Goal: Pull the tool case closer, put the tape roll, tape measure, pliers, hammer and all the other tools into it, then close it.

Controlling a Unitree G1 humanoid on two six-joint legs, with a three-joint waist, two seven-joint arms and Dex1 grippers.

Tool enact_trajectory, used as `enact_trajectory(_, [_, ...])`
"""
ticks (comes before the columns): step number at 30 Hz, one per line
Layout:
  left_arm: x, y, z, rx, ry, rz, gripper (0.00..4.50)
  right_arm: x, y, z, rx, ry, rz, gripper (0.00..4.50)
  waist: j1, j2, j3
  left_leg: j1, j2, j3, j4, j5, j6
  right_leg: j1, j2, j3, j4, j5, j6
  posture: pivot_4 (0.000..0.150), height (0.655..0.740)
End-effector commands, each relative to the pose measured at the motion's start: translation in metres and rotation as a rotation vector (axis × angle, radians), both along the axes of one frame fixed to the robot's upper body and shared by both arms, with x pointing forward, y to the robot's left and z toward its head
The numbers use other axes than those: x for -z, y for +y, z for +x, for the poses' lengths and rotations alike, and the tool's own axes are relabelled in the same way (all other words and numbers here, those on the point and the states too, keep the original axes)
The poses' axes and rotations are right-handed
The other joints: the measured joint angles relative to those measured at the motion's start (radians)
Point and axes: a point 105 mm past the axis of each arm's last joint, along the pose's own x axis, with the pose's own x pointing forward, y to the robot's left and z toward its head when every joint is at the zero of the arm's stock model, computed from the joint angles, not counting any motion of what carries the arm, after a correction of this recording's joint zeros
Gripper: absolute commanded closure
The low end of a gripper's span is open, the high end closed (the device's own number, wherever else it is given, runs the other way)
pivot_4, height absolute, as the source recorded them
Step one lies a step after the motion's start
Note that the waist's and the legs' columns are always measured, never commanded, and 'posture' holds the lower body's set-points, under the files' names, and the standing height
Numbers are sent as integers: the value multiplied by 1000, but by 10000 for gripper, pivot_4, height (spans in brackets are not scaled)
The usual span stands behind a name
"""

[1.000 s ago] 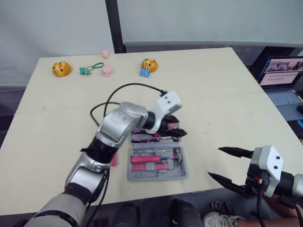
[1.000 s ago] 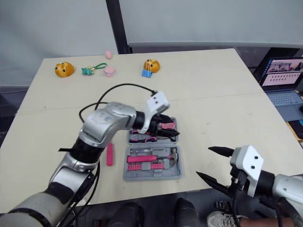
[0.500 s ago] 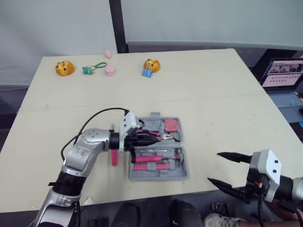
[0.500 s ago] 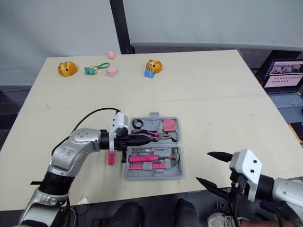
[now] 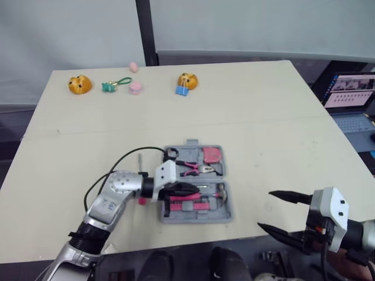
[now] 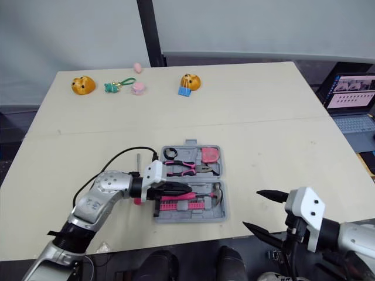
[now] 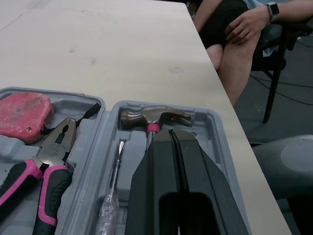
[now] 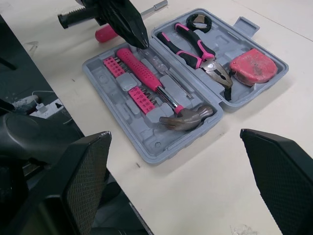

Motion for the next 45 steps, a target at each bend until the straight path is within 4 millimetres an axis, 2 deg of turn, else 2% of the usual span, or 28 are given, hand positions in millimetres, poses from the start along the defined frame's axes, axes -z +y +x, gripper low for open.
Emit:
enact_trajectory(1, [5,-7,3,4,-46,22,44695,-9,2,-2,-13,-41,-4,0,0,0,0,0,0,0,0,0,0,0,0,0,0,0,0,1500,7400])
enact_trajectory(7, [17,-14,6,5,-55,43,44695,-9,3,-2,-4,-45,-1,0,0,0,0,0,0,0,0,0,0,0,0,0,0,0,0,1500,7400])
enact_trajectory(28, [49,-15,11,-43,-46,127,44695,-8,-1,-4,20,-50,-8,0,1,1,0,0,0,0,0,0,1,0,0,0,0,0,0,1500,7400])
enact_trajectory(35, [54,-16,13,-78,2,112,44695,-8,-3,-6,27,-48,-13,0,2,2,-1,0,0,0,0,0,1,0,0,0,0,0,0,1500,7400])
enact_trajectory(45, [68,-19,1,-12,-26,198,44695,-9,-3,-5,29,-48,-16,0,2,4,-3,1,0,0,0,0,1,1,0,0,-1,0,0,1500,7400])
